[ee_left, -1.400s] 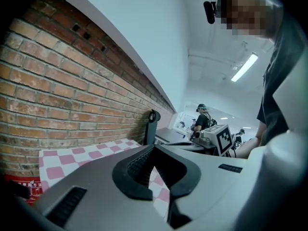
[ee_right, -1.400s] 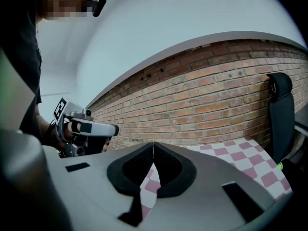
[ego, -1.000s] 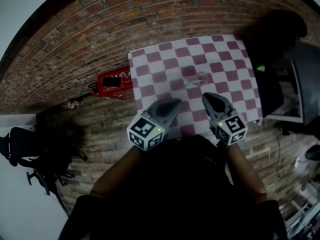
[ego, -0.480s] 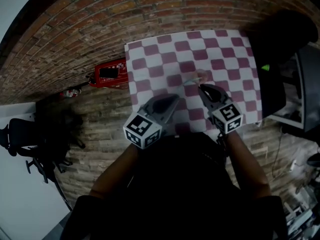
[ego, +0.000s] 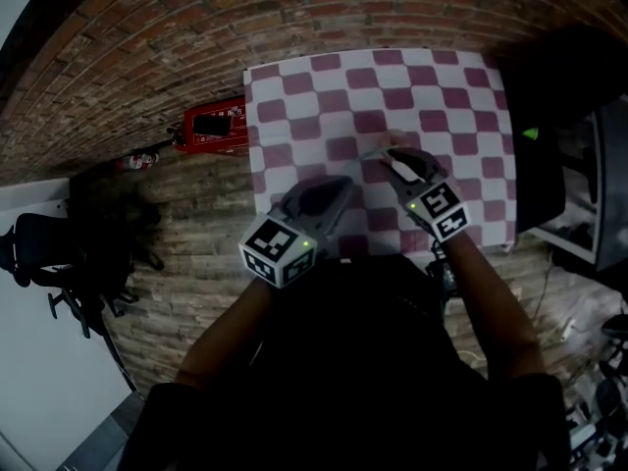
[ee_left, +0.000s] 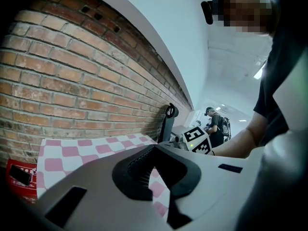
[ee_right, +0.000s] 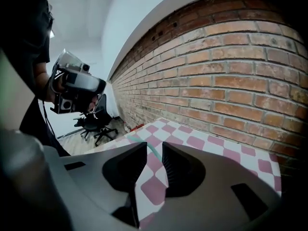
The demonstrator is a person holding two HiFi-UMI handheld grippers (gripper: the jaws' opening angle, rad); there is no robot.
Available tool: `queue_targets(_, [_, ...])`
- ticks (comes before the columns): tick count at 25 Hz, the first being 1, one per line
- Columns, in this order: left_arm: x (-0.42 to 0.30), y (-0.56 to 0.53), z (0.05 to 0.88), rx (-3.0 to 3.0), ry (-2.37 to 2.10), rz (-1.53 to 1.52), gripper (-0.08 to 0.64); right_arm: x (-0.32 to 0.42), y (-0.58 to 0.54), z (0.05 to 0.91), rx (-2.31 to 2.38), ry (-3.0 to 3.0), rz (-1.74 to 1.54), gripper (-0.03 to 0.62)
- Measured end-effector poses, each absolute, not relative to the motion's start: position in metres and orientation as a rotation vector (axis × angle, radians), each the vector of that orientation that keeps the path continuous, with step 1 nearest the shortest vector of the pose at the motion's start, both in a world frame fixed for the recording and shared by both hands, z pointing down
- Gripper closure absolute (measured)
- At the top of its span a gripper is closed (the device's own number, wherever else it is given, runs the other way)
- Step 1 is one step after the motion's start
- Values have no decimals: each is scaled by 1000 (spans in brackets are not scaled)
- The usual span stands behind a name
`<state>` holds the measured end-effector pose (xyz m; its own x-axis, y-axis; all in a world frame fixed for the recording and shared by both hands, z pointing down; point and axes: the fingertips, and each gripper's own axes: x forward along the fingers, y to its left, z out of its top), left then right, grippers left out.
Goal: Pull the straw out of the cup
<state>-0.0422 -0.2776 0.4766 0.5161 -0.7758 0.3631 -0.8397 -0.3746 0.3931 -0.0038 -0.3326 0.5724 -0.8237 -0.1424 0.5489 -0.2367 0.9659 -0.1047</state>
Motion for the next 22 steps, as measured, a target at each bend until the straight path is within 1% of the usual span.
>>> queue_targets(11, [-40, -280, 483, 2165, -1354, 134, 548, -22, -327, 602, 94, -2480, 73, 494])
queue_targets(22, [-50, -279, 486, 2123, -1392, 112, 549, -36, -327, 619, 21, -2403, -103, 494])
